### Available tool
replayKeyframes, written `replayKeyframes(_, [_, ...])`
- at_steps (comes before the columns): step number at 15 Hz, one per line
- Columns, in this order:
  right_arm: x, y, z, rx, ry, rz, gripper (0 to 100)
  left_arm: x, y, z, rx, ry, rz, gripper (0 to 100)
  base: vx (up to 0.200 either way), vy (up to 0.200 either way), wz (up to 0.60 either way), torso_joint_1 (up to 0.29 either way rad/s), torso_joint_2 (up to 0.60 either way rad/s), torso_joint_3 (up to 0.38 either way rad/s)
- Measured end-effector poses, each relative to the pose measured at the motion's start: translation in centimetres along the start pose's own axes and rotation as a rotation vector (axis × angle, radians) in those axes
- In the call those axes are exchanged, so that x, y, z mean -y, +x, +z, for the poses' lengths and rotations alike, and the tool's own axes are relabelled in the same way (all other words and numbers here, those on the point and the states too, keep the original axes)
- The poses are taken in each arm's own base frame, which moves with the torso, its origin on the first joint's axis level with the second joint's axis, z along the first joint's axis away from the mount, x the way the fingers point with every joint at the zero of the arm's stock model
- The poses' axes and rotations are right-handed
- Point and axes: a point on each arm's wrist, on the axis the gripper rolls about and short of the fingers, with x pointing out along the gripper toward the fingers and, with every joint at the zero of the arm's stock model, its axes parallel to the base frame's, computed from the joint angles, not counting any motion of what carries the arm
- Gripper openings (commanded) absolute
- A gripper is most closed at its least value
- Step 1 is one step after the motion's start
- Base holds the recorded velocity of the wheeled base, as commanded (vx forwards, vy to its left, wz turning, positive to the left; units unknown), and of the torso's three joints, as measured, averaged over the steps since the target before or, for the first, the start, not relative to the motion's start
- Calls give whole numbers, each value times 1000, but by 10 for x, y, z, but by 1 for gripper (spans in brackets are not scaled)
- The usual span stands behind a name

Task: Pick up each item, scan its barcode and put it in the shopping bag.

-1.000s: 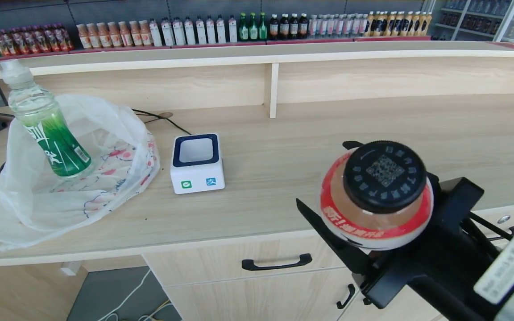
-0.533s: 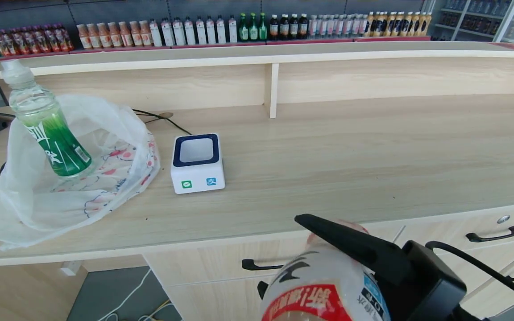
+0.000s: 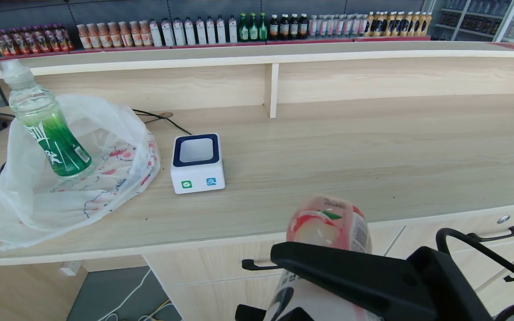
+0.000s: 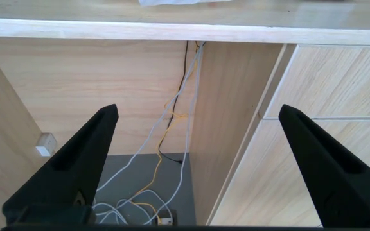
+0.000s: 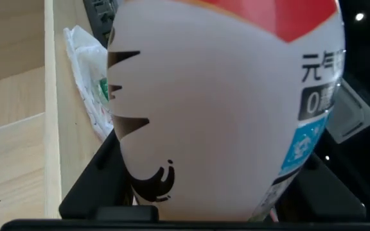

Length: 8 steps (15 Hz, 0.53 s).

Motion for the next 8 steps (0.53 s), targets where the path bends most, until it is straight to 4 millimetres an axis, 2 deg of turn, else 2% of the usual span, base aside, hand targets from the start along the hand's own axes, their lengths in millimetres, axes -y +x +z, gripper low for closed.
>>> replayKeyframes(2, [3, 4, -3, 68, -46, -11, 0, 0, 0, 0, 0, 0, 0, 100, 0, 0, 0, 0, 0, 0])
replayKeyframes(8, [5, 11, -6, 76, -92, -28, 0, 0, 0, 0, 0, 0, 0, 100, 0, 0, 0, 0, 0, 0])
